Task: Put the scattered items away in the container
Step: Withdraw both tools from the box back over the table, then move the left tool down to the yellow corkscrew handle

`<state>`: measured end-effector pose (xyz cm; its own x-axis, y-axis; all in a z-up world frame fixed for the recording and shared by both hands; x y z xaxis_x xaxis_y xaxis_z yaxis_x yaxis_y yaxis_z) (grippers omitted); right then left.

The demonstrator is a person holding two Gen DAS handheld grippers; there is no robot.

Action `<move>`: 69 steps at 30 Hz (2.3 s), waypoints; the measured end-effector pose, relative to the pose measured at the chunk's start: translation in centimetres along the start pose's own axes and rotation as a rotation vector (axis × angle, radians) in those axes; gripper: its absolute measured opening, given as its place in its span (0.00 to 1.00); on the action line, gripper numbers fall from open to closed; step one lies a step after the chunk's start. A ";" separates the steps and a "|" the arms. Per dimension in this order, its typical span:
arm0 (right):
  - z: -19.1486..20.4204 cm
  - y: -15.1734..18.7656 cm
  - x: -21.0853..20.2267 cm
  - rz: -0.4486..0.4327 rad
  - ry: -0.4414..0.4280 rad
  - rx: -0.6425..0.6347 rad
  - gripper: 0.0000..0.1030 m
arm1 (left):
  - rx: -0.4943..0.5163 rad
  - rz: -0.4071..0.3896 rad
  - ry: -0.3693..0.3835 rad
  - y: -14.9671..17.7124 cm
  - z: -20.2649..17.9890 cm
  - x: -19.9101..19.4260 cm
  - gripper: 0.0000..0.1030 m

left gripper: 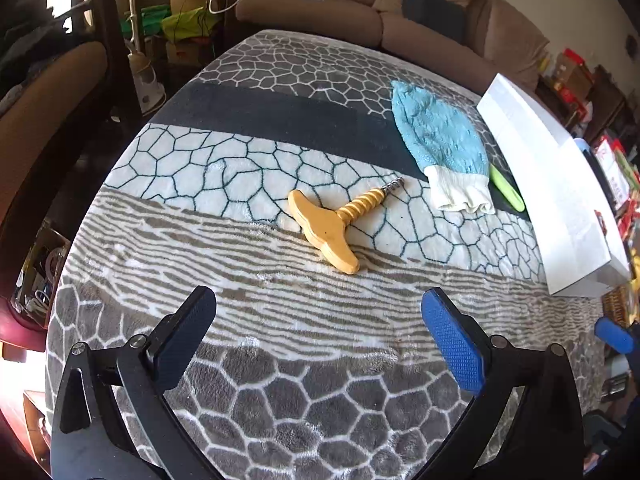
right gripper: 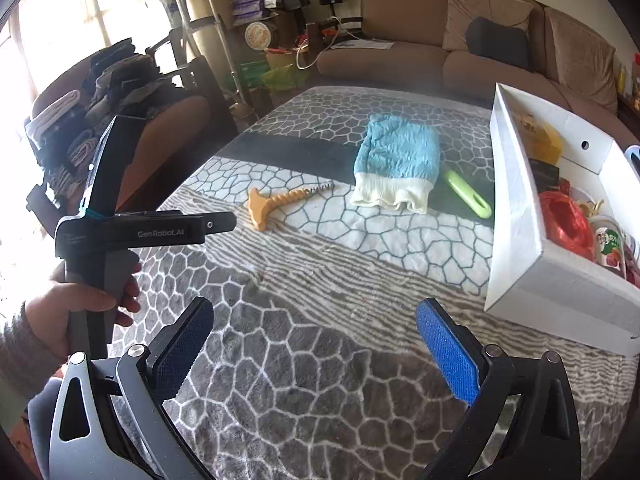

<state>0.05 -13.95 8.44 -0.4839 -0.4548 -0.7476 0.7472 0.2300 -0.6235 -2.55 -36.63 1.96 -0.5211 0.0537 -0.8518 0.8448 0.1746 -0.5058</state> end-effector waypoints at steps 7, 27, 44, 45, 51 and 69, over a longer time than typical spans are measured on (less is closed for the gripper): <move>-0.8 1.8 3.5 0.025 -0.043 0.003 1.00 | 0.109 -0.022 -0.025 -2.1 -0.7 3.7 1.00; -1.0 3.0 4.1 0.109 -0.155 0.005 1.00 | 0.495 -0.043 0.207 -2.0 -0.9 6.5 0.98; -1.4 3.1 4.2 0.117 -0.158 0.038 1.00 | 0.531 -0.098 0.096 -2.7 -0.9 6.1 0.86; -1.4 3.1 4.2 0.116 -0.159 0.038 1.00 | 0.545 -0.100 0.089 -3.0 -1.1 6.3 0.86; -1.5 3.2 4.3 0.124 -0.169 0.041 1.00 | 0.501 -0.092 0.147 -5.0 -0.2 7.3 0.86; -2.5 3.1 4.2 0.134 -0.200 0.096 1.00 | 0.395 0.012 0.354 -3.0 -3.9 6.6 0.86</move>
<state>-0.81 -13.02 2.83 -0.2849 -0.5888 -0.7565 0.8430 0.2218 -0.4901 -9.04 -32.96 -1.63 -0.4621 0.3942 -0.7944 0.7969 -0.2085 -0.5670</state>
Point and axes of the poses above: each gripper's, at about its wrist camera, not at the fingertips, and x roughly the way its jaws point, z to its left, y to its underside, the point moved 3 cm from there along x, roughly the way its jaws point, and after that the axes turned 6 degrees about x, right-handed, at the moved point
